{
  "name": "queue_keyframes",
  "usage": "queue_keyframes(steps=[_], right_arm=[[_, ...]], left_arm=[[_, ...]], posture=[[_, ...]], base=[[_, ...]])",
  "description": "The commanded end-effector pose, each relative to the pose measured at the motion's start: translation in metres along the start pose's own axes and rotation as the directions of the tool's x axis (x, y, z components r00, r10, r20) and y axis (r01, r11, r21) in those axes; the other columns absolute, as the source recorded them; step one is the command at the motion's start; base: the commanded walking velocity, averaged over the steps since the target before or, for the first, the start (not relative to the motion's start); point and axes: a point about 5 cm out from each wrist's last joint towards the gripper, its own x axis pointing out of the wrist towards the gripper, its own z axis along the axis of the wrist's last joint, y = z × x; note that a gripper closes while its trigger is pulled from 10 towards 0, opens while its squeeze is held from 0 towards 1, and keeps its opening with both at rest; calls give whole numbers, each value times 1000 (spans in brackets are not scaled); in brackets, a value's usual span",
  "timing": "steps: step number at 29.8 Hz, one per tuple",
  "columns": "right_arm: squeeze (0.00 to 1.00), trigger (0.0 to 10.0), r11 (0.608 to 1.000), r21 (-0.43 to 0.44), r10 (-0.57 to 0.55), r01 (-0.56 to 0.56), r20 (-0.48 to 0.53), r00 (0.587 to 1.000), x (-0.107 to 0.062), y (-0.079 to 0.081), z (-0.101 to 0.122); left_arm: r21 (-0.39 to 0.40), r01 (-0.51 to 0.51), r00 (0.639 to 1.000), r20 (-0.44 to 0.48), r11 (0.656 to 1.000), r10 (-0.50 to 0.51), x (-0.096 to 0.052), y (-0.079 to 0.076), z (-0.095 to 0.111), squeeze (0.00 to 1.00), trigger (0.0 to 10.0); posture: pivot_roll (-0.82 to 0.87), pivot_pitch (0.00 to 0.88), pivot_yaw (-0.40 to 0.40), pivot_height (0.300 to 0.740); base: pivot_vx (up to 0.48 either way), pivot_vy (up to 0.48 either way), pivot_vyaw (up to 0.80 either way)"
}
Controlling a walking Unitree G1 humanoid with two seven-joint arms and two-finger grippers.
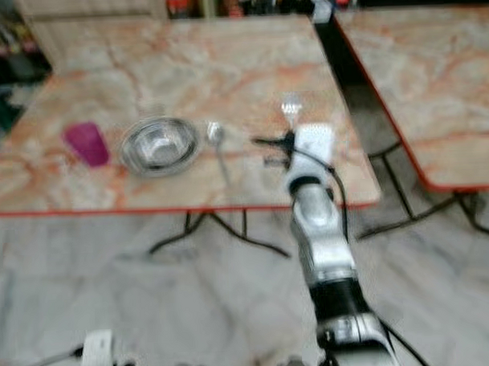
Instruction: Setting the table
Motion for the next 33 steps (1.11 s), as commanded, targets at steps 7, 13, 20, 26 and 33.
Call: queue_keyframes(steps=[7,13,20,26,33], right_arm=[[0,10000,1000,-6,-27,27,-9,1000,-1,-9,-2],[0,10000,1000,-9,-30,30,-15,999,-1,-10,-3],[0,10000,1000,-11,-30,29,-17,999,-1,-10,-3],[0,10000,1000,-12,-28,28,-16,999,0,-10,-3],[0,10000,1000,-11,-26,26,-17,1000,0,-10,-3]], left_arm=[[28,4,999,-43,1000,-3,-1,-3,-12,0,10000],[7,8,1000,-29,1000,-8,-1,-4,-11,0,10000],[38,9,1000,-19,999,-8,-1,-4,-9,0,10000],[34,6,1000,-19,999,-6,-1,-4,-9,0,10000],[25,-1,1000,-13,1000,1,-1,-3,-8,0,10000]], posture=[[-6,151,32,740],[-5,152,30,740],[-4,150,28,740],[-5,150,27,740],[-4,151,27,740]], base=[[0,255,0],[0,0,0],[0,-103,0],[0,-465,0],[0,-247,0]])
